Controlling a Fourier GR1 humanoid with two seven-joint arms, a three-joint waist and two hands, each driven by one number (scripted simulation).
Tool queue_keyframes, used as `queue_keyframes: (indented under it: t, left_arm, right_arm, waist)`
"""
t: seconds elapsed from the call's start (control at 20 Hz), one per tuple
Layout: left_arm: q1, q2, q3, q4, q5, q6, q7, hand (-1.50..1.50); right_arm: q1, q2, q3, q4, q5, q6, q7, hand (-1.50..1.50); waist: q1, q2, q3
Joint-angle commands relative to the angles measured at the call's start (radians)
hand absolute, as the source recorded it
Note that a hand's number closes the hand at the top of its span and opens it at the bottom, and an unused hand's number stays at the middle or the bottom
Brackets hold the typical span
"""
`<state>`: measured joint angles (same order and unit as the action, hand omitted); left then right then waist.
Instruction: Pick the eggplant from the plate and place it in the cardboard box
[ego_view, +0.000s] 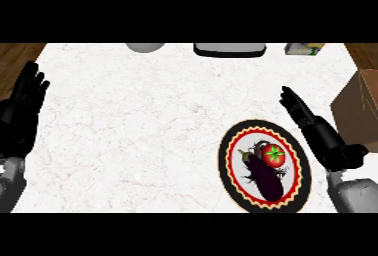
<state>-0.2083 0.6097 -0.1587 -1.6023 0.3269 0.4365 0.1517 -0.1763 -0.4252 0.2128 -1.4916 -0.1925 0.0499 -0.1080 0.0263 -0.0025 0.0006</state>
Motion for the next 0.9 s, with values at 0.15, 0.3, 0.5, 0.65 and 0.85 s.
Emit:
queue_keyframes:
  t: [0.15,0.3,0.5,0.65,0.85]
  left_arm:
    - [0.094,0.027,-0.078,0.043,-0.083,-0.065,-0.066,0.00]
    - [0.088,0.019,-0.079,0.058,-0.071,-0.054,-0.032,0.00]
    - [0.151,-0.004,-0.195,0.083,-0.146,-0.107,-0.117,0.00]
    - [0.126,-0.023,-0.204,0.126,-0.158,-0.122,-0.139,0.00]
    - [0.090,-0.058,-0.211,0.206,-0.167,-0.154,-0.187,0.00]
  right_arm:
    - [0.253,0.090,-0.192,0.101,-0.173,0.013,-0.360,-1.50]
    - [0.207,0.230,-0.346,0.077,-0.351,-0.091,-0.380,-1.50]
    - [0.417,0.221,-0.402,0.385,-0.282,-0.021,-0.619,-1.50]
    - [0.442,0.197,-0.377,0.451,-0.177,0.105,-0.917,-1.50]
    - [0.537,0.059,-0.311,0.442,0.010,0.086,-0.978,-1.50]
  waist:
    - [-0.087,0.006,0.008]
    - [-0.239,-0.026,0.069]
    - [-0.090,0.012,0.009]
    - [-0.063,0.007,0.006]
    - [-0.053,0.006,-0.001]
